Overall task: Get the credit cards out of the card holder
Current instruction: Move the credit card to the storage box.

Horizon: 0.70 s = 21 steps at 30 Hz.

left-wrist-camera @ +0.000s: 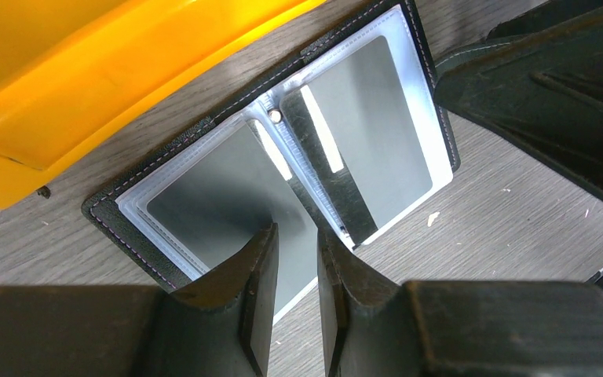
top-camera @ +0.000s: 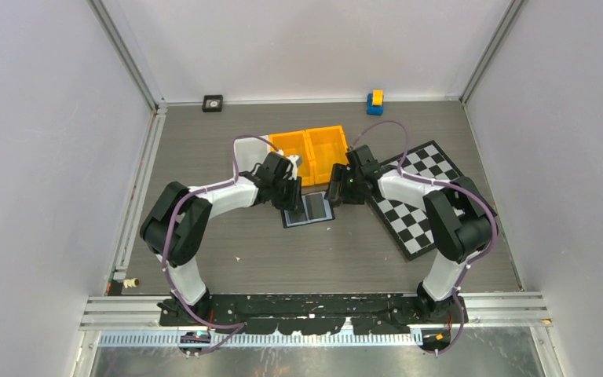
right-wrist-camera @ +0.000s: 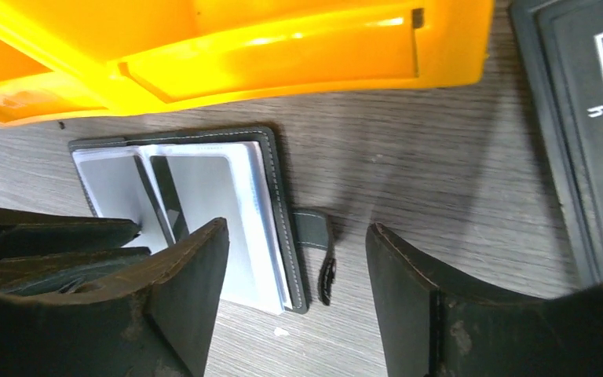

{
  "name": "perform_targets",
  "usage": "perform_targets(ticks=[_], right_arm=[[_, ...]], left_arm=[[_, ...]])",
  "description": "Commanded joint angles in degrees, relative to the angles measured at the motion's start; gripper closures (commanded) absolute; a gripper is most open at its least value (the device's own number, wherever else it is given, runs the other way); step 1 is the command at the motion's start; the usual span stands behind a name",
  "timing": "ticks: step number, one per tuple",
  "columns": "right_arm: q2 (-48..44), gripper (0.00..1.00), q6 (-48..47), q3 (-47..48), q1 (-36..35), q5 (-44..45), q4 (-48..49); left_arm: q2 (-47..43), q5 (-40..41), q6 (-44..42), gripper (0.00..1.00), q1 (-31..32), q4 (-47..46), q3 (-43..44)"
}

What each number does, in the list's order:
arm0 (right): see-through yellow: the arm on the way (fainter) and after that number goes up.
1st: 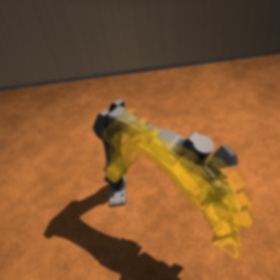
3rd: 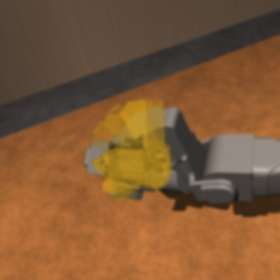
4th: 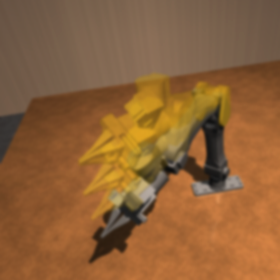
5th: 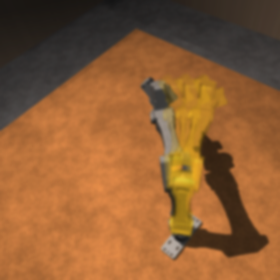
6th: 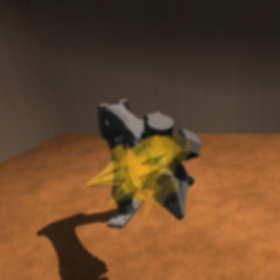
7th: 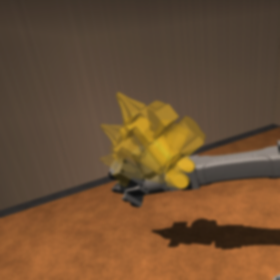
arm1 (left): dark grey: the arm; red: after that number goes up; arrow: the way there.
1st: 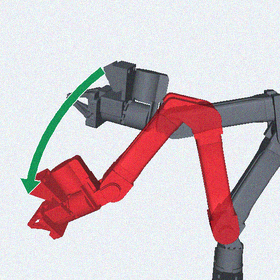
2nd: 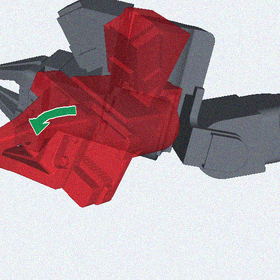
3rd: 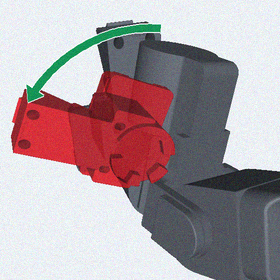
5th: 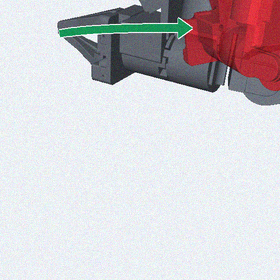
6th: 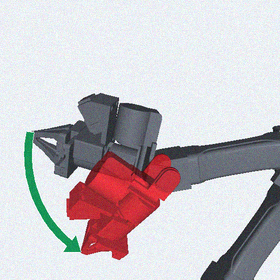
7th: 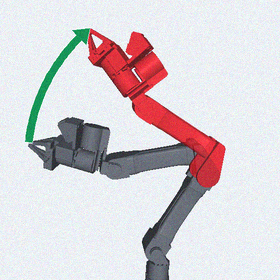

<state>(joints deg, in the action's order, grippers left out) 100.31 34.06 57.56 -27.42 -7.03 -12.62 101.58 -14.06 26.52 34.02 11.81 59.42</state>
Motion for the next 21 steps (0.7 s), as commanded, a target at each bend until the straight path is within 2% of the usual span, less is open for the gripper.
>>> perform_targets(ticks=[1, 2, 4, 6, 10, 17, 19, 21], right_arm=[[1.85, 0.26, -0.85, -0.51, -0.7, -4.01, 1.38], [1.88, 0.22, -0.84, -0.67, -0.7, -5.19, 1.85], [2.89, 0.2, -0.93, -0.28, -0.71, -7.78, 1.88], [4.65, 0.27, -1.01, 0.99, -0.71, -11.07, 1.2], [6.58, 0.42, -1.11, 1.74, -0.22, -11.75, -0.01], [8.07, 0.41, 2.11, -0.36, 1.76, -19.91, 4.18], [7.9, 0.45, 3.03, -1.17, 2.28, -21.58, 5.42], [7.23, 0.54, 3.07, -1.55, 2.37, -21.44, 5.52]], left_arm=[[-0.85, 0.59, -1.38, 0.73, -0.01, 0.76, -1.67], [-0.71, 0.68, -1.43, 0.73, -0.01, 0.76, -1.61], [-0.03, 0.55, -1.54, 0.73, -0.01, 1.16, -1.18], [0.71, 0.49, -1.8, 0.73, -0.06, 1.73, -0.59], [1.49, -0.01, -1.91, 0.73, -0.43, 1.77, -0.39], [2.17, 0.24, -2.35, 0.73, -0.56, 1.89, -0.35], [2.62, 0.49, -2.44, 0.74, -0.53, 2.16, -0.12], [2.87, 0.77, -2.44, 0.73, -0.58, 2.41, -0.01]])
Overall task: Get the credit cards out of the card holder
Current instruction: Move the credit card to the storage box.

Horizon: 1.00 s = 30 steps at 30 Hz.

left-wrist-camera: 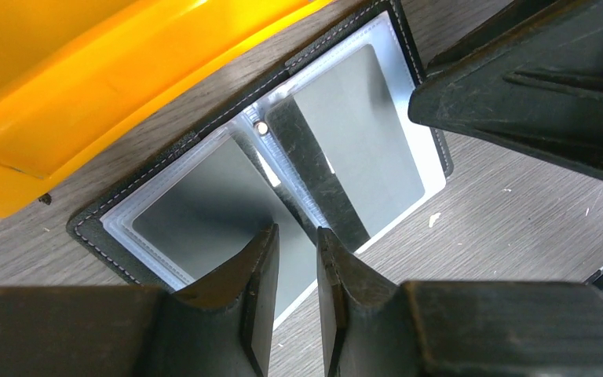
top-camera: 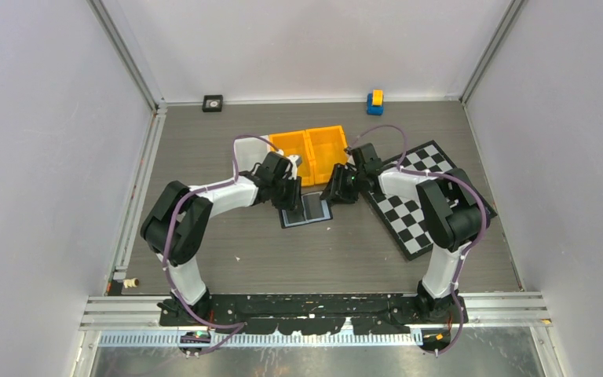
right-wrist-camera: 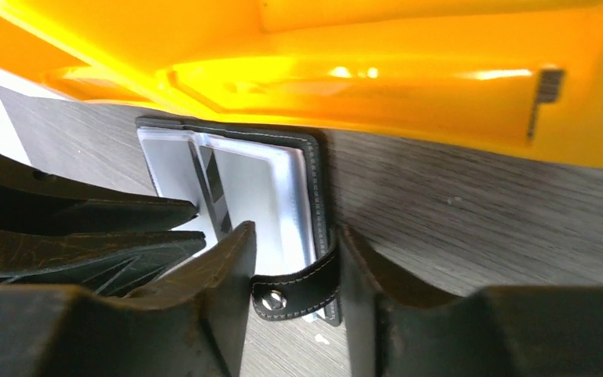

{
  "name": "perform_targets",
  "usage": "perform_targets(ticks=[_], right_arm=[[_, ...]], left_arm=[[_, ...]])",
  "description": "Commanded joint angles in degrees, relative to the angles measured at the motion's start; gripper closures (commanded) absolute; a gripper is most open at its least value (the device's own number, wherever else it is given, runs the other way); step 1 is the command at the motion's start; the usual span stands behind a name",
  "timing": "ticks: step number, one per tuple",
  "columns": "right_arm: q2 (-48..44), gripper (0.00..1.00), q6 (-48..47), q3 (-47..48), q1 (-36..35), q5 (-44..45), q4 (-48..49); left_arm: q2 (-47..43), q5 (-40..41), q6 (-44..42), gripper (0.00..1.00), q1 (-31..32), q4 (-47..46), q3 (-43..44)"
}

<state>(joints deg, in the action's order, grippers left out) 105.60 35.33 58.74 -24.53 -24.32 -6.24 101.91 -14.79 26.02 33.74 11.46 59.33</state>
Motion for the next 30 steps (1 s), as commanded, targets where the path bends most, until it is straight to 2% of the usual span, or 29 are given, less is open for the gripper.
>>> perform_targets(ticks=[1, 5, 9, 11, 19, 22, 27, 30], right_arm=[[1.45, 0.62, 1.54, -2.78, -0.48, -3.24, -1.39], [-0.83, 0.8, -0.43, -2.54, -0.51, 2.88, -5.27], [-2.4, 0.96, -0.08, -3.03, -0.51, 2.27, -5.02], [-3.25, 0.99, 0.48, -3.63, -0.46, 1.12, -4.02], [-5.87, 0.99, 3.75, -5.62, -0.32, -5.48, 0.73], [-5.07, 0.98, 6.33, -6.89, 0.17, -9.05, 5.44], [-2.67, 0.87, 11.37, -9.39, 0.54, -14.3, 15.19], [-1.05, 0.7, 12.35, -9.84, 0.59, -14.82, 16.98]], left_arm=[[2.66, 1.56, -2.04, 0.74, -0.27, 2.9, 0.19], [2.23, 1.54, -1.94, 0.74, -0.27, 2.83, 0.05], [0.55, 0.73, -1.72, 0.74, -0.25, 1.97, -0.74], [-0.65, 0.72, -1.6, 0.73, -0.26, 1.35, -1.42], [-3.1, -0.12, -1.26, 0.72, -0.27, -0.21, -2.84], [-2.0, -0.41, -1.13, 0.72, -0.27, -0.33, -2.7], [2.43, 0.96, -0.89, 0.72, -0.28, 2.53, -0.45], [4.03, 0.77, -0.56, 0.72, -0.37, 3.11, 0.24]])
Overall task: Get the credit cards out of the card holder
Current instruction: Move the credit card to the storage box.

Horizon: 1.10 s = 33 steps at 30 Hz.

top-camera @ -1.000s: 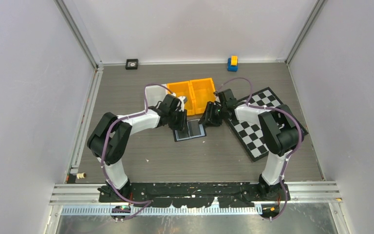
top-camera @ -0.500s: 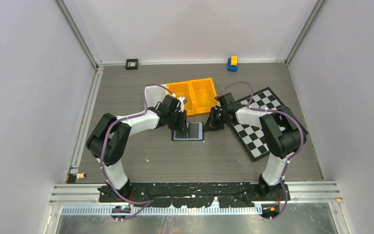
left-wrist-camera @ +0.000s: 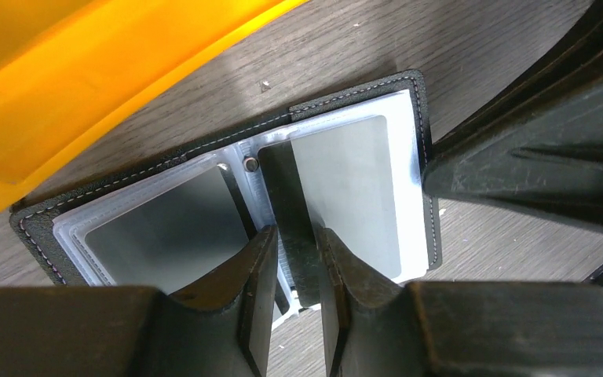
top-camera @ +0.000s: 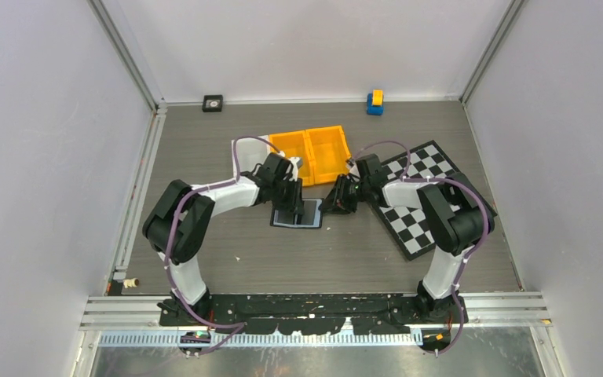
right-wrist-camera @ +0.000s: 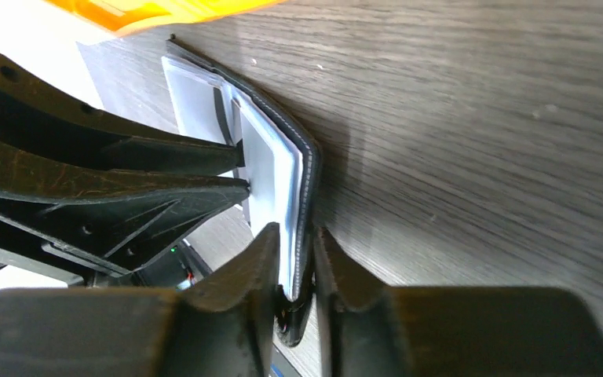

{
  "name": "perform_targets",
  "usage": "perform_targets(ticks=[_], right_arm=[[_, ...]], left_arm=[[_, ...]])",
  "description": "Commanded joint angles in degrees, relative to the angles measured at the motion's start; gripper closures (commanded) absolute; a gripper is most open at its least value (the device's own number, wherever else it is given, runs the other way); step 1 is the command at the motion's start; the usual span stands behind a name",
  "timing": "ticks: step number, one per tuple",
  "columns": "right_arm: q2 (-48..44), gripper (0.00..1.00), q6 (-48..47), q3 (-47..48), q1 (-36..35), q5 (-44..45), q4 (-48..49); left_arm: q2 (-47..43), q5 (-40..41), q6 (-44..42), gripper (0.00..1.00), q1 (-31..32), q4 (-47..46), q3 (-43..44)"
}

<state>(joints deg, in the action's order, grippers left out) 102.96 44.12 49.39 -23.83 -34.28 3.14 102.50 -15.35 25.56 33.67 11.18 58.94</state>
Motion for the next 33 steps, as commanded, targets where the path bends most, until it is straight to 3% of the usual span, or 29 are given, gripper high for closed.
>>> perform_targets(ticks=[1, 6, 16, 21, 28, 33], right_arm=[[1.97, 0.67, 3.93, -0.64, -0.13, -4.91, 8.27], [3.53, 0.52, 4.58, -0.78, -0.16, -4.51, 9.3], [6.35, 0.5, 4.75, -0.05, -1.47, -4.08, 10.18], [6.71, 0.64, 5.0, 0.19, -1.83, -3.88, 10.66], [5.15, 0.98, 4.85, -0.16, -1.24, -2.68, 10.32], [2.85, 0.99, 5.41, -1.21, -0.77, -3.51, 11.98]], left_arm=[[3.59, 1.42, -0.12, 0.72, -0.32, 3.73, 0.78], [4.66, 0.98, 0.15, 0.72, -0.64, 4.14, 1.06], [7.07, -3.1, 0.95, 0.73, -1.83, 3.89, 1.54], [7.4, -4.45, 1.4, 0.73, -2.22, 3.61, 1.5], [4.07, -5.09, 1.95, 0.73, -2.85, 1.19, -0.57], [-4.61, -6.66, 3.65, 0.72, -3.68, -3.77, -5.43]])
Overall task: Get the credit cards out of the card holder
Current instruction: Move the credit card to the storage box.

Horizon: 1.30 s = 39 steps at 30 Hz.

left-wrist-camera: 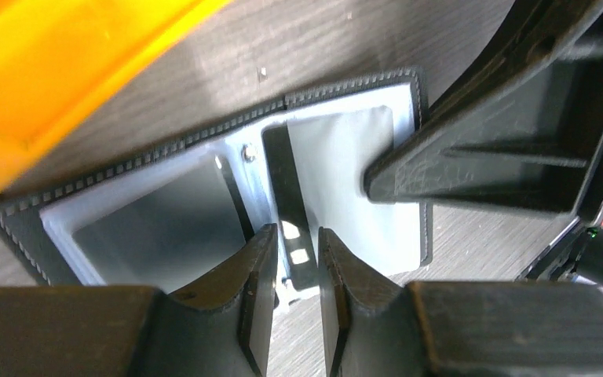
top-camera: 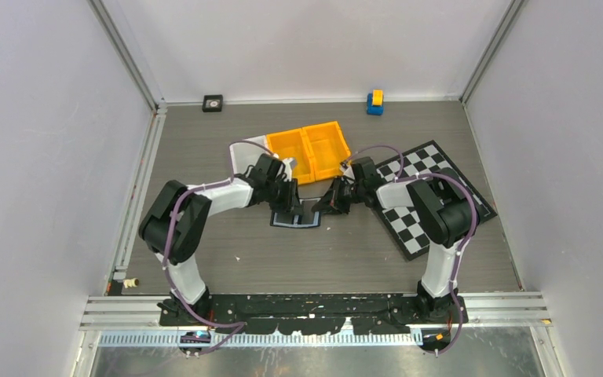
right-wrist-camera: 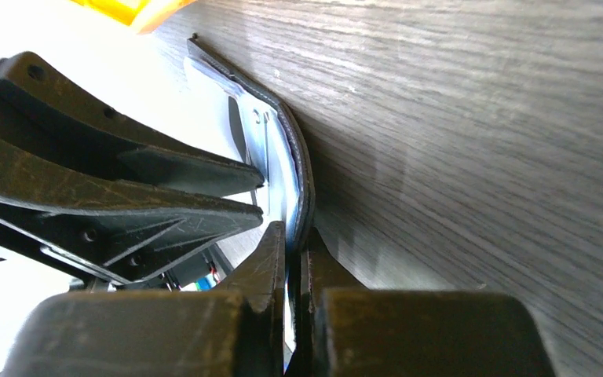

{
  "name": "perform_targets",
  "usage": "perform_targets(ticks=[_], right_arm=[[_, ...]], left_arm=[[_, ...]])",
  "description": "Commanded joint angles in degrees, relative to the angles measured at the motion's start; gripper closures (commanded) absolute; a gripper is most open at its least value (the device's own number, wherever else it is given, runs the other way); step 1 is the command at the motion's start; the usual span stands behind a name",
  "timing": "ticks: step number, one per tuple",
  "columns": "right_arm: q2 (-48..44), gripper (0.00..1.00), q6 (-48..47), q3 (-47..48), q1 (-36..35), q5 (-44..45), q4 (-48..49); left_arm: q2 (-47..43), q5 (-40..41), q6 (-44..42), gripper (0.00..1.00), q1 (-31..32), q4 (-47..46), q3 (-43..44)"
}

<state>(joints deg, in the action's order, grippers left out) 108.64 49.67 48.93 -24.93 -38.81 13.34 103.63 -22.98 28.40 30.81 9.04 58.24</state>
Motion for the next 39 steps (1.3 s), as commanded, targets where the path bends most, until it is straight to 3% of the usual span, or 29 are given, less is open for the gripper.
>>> perform_targets(ticks=[1, 7, 16, 20, 25, 29, 32, 36, 39], right_arm=[[-3.52, 1.0, 0.29, -1.21, 0.34, 0.65, 2.55], [-8.05, 1.0, 0.83, -2.97, 0.46, 0.5, 5.57], [-11.17, 1.0, 7.4, -7.49, 1.02, -1.77, 17.94], [-13.94, 1.0, 7.03, -8.19, 0.97, 2.1, 16.05], [-15.61, 0.99, 6.4, -3.74, -1.22, 11.59, 5.24], [-18.54, 1.0, 2.03, -1.06, -4.9, 18.3, -0.95], [-21.33, 1.0, 2.97, -4.82, -5.12, 17.97, 4.98], [-21.61, 1.0, 0.0, -4.43, -5.0, 16.39, 3.74], [-20.52, 1.0, 1.01, -5.05, -5.04, 12.37, 8.36]], left_arm=[[-7.42, 0.56, 1.4, 0.71, -1.14, -2.86, -5.89], [-16.04, -2.38, 5.47, 0.69, -3.8, -10.44, -11.93], [-23.19, -5.83, 9.28, 0.69, -5.41, -20.88, -18.4], [-25.86, -3.92, 11.65, 0.67, -5.34, -25.39, -21.37], [-24.53, 0.36, 16.48, 0.67, -5.32, -27.09, -20.86], [-25.41, 4.54, 13.28, 0.67, -5.34, -26.71, -20.25], [-27.7, 3.56, 13.58, 0.66, -5.32, -29.41, -22.68], [-28.2, 1.17, 14.72, 0.65, -5.41, -29.57, -23.07], [-27.51, -2.02, 14.87, 0.65, -5.41, -31.35, -22.69]])
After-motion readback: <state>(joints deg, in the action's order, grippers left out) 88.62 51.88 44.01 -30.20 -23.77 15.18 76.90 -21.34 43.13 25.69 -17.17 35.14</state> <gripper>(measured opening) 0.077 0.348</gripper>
